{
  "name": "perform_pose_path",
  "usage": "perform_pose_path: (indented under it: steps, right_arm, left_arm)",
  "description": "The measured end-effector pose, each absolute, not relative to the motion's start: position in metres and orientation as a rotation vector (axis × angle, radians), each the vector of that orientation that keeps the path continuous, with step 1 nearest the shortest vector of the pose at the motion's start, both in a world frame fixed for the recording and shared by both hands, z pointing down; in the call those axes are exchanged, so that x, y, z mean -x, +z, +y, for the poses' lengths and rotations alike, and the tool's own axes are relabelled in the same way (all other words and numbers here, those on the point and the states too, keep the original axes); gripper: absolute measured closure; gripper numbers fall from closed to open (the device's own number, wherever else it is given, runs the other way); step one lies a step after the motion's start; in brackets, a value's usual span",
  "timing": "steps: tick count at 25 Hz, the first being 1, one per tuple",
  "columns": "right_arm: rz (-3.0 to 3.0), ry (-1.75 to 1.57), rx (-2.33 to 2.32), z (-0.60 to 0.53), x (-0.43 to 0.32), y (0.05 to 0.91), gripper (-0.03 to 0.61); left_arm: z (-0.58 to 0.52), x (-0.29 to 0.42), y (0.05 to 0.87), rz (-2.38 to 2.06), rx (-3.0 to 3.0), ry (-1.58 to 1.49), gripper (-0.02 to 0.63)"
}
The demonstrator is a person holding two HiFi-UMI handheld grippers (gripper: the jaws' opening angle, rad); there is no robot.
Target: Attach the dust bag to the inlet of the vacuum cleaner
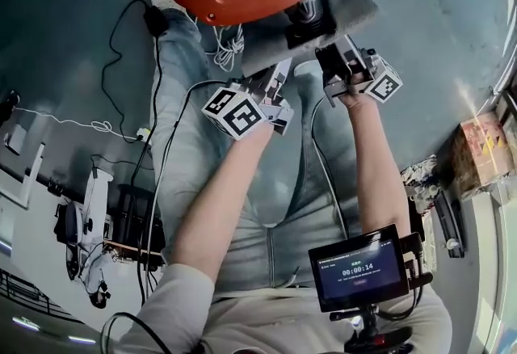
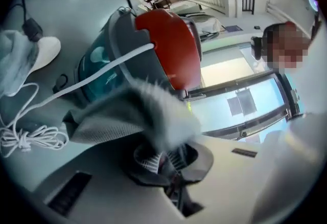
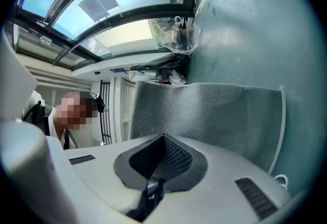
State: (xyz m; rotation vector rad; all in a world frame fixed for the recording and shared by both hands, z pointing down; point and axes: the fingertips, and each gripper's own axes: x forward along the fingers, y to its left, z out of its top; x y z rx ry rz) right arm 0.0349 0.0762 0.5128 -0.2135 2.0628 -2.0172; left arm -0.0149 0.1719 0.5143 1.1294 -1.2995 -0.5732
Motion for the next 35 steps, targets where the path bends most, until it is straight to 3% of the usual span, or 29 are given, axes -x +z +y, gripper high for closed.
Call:
perform_pose_path:
  steps: [6,10,22,26,30,35]
  right_arm:
    - [2.132,-2.079,0.278,0.091,-0.062,0.527,0.583]
    - [2.184,-2.029,0.200,0.072,-0.031,0.517,0.583]
    - [2.201,-2.046,0.249,0.063,-0.047,0.519,0.583]
    - [2.242,-2.023,0.161,0.048,-0.015,0.512,0.583]
    - [2.216,-2.065,0.260,0.060,-0.048,0.522,0.582]
    - [2.321,-2.027,0.136,0.046,-0.006,0.515,0.582]
  left_arm:
    - [0.148,0.040,0.518,-1.317,-1.137,-0.567,0.609]
    - [0.150,0.037,0.516,-1.279,-1.154,-0.552,0.609]
    - [0.148,0.044,0.515,-1.315,-1.111,-0.560,0.609]
    - [0.154,0.035,0.519,-1.280,-1.065,-0.551,0.609]
    - [0.144,0.060,0.515,-1.319,-1.057,-0.576,0.609]
    - [0.150,0.050,0.517,-1.287,-1.034,-0.589,0.609]
